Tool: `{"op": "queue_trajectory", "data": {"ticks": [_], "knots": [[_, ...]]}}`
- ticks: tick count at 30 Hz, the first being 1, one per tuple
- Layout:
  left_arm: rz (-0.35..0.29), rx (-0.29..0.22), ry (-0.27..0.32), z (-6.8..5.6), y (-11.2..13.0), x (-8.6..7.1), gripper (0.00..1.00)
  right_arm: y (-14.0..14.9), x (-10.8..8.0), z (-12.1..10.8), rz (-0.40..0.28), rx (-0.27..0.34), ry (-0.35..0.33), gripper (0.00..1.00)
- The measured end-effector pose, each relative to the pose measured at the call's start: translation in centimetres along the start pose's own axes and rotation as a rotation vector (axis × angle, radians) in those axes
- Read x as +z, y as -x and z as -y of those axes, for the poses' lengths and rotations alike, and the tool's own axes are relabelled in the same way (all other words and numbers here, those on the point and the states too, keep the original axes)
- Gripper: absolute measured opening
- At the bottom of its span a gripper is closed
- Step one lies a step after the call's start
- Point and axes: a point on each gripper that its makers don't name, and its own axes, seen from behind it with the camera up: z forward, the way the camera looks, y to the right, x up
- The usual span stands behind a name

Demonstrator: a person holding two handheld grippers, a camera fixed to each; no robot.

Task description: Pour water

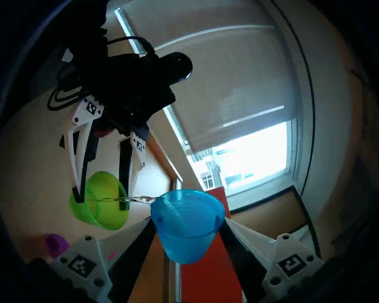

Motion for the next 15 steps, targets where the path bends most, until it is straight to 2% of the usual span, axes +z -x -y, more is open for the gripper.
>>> {"op": "queue_trajectory", "data": {"ticks": [15], "knots": [[-0.003,0.0,-0.001,0.05,-0.11,0.13,0.89,0.52,0.08,-0.62,0.005,-0.042,0.016,0.88]]}}
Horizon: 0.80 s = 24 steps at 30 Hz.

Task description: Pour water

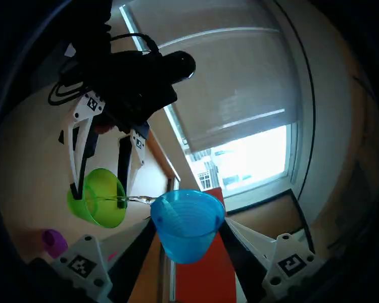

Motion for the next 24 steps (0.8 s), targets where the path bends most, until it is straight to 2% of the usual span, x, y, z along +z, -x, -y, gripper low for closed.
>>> {"op": "queue_trajectory", "data": {"ticks": [6,9,12,24], "knots": [[-0.001,0.003,0.002,-0.1,-0.1,0.0,0.89,0.1,0.0,-0.4,0.005,-0.022,0.011,0.88],[-0.002,0.002,0.001,-0.1,-0.1,0.0,0.89,0.2,-0.2,0.0,0.014,-0.032,-0.016,0.88],[-0.001,0.002,0.002,-0.2,-0.1,0.0,0.89,0.1,0.2,-0.6,0.01,-0.044,0.014,0.88],[0.0,0.006,-0.001,-0.2,-0.1,0.1,0.89,0.2,0.9,-1.2,0.012,-0.074,0.05,0.88]]}}
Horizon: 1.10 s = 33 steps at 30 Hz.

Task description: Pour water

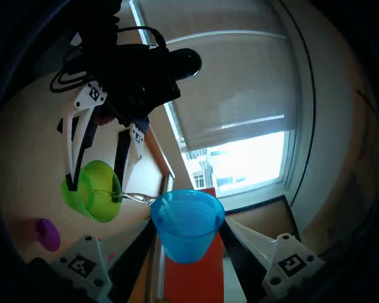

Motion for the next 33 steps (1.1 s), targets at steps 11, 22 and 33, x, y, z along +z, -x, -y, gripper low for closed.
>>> {"op": "queue_trajectory", "data": {"ticks": [11,22,33], "knots": [[-0.004,-0.002,-0.008,0.2,-0.25,-0.07,0.89,-0.37,0.32,-0.49,-0.006,-0.016,0.022,0.88],[-0.005,-0.003,-0.009,0.13,-0.18,-0.05,0.89,-0.66,0.86,-0.41,-0.012,-0.035,0.042,0.88],[-0.009,-0.003,-0.012,0.25,-0.34,-0.06,0.89,-0.53,0.95,-0.32,-0.016,-0.045,0.069,0.88]]}}
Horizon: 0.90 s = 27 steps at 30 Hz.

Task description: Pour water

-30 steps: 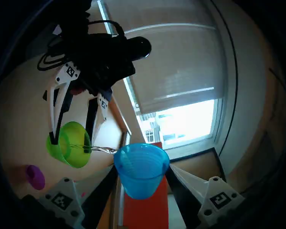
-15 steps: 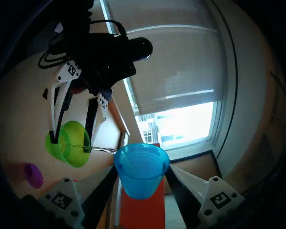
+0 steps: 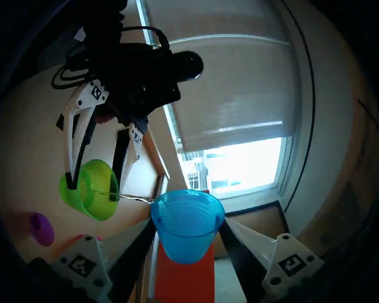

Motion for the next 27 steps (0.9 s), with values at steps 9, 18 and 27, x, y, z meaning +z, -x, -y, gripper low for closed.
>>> {"op": "queue_trajectory", "data": {"ticks": [9,18,27], "knots": [[0.001,-0.001,0.0,0.04,0.15,0.05,0.89,0.3,-0.13,-0.02,-0.002,-0.017,0.028,0.89],[-0.001,-0.001,-0.003,0.05,-0.07,-0.03,0.89,0.39,-0.25,0.27,0.001,-0.034,0.044,0.89],[-0.002,0.001,-0.005,0.14,-0.04,0.02,0.89,0.67,-0.92,0.29,0.003,-0.051,0.064,0.88]]}}
